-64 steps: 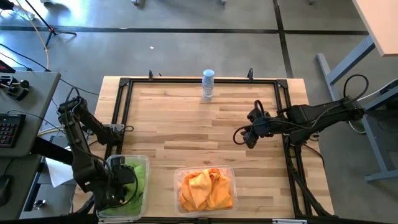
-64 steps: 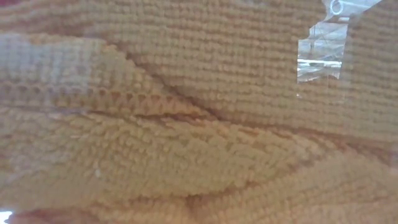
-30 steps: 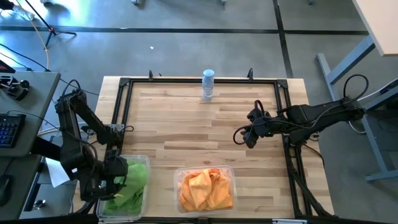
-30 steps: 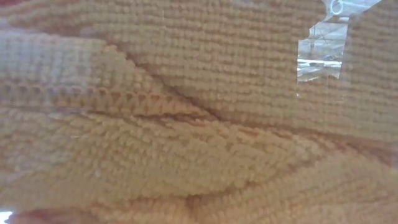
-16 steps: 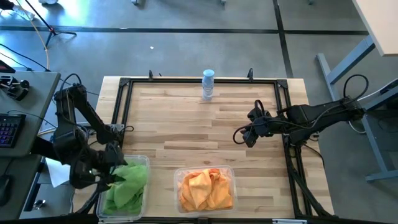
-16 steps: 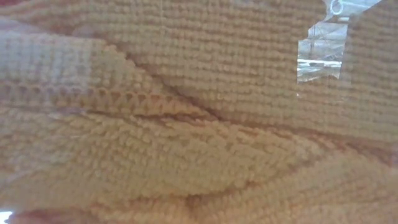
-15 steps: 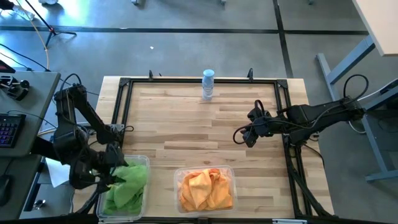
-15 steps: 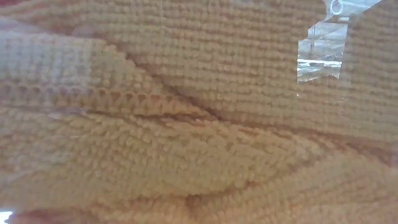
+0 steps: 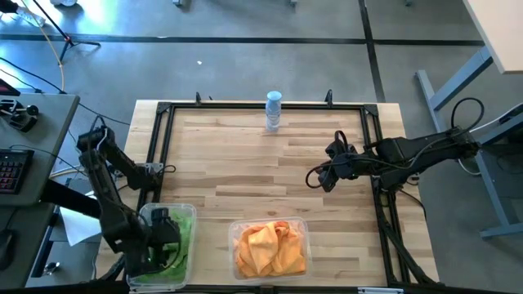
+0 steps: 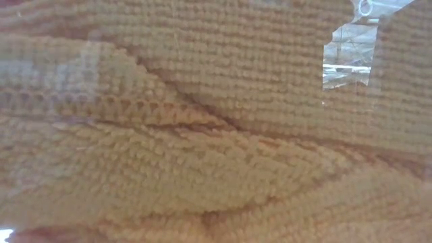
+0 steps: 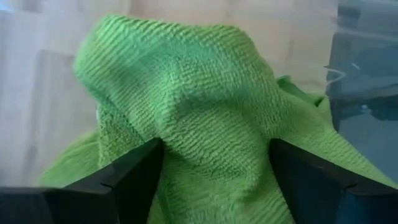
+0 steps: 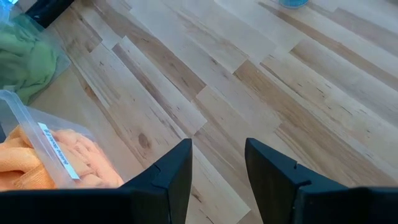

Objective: Sort microfiber towel by color & place in baskets
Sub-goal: Put the green microfiber towel into the left transparent bin, then adjust the orange microfiber towel, then return to Home Position

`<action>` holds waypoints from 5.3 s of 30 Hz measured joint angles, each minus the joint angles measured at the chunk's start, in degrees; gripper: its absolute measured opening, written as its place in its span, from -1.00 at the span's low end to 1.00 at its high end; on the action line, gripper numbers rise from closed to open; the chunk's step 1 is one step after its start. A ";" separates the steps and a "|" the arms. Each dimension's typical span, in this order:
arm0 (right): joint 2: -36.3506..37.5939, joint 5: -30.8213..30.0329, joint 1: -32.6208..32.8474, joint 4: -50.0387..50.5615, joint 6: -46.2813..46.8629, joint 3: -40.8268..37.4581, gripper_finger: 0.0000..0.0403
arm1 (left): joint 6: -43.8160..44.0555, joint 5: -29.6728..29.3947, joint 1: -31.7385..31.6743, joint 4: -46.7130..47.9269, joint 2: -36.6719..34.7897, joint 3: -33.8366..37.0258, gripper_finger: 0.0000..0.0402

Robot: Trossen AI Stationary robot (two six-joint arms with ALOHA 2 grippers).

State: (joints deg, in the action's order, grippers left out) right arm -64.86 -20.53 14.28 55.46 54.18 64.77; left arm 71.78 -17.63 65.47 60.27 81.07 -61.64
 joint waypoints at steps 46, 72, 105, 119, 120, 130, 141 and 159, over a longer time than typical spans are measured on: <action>-1.43 -1.72 5.45 -16.35 2.62 0.95 -0.54 | -24.20 -3.80 -9.92 -4.41 -15.12 -6.37 0.42; -59.24 3.70 18.49 18.83 40.05 69.65 -1.00 | -40.54 -6.41 -13.75 -4.04 -15.09 -6.34 0.42; -73.45 15.90 18.05 8.91 47.65 62.58 -0.98 | -38.46 -6.78 -13.70 -4.02 -15.09 -6.26 0.42; -67.31 9.04 19.69 16.11 44.32 69.25 -0.29 | -38.46 -6.62 -13.70 -4.02 -15.09 -6.24 0.42; -66.87 9.20 19.85 16.17 44.27 69.47 -0.27 | -38.46 -6.62 -13.70 -4.05 -15.09 -6.24 0.42; -60.81 1.13 22.78 20.04 35.07 70.07 -0.24 | -38.42 -6.58 -13.70 -5.19 -15.09 -6.24 0.42; -60.26 1.17 21.89 26.88 20.03 70.07 -0.35 | -42.91 -6.31 -17.70 -12.49 -15.10 -5.62 0.42; -52.46 -12.72 20.23 34.18 -11.23 68.87 -0.98 | -60.04 12.88 -46.08 -39.43 -18.66 8.08 0.42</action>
State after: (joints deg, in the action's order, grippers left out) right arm -117.32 -33.26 34.52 89.64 42.95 133.64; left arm 11.74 -4.75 19.39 20.84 62.41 -53.56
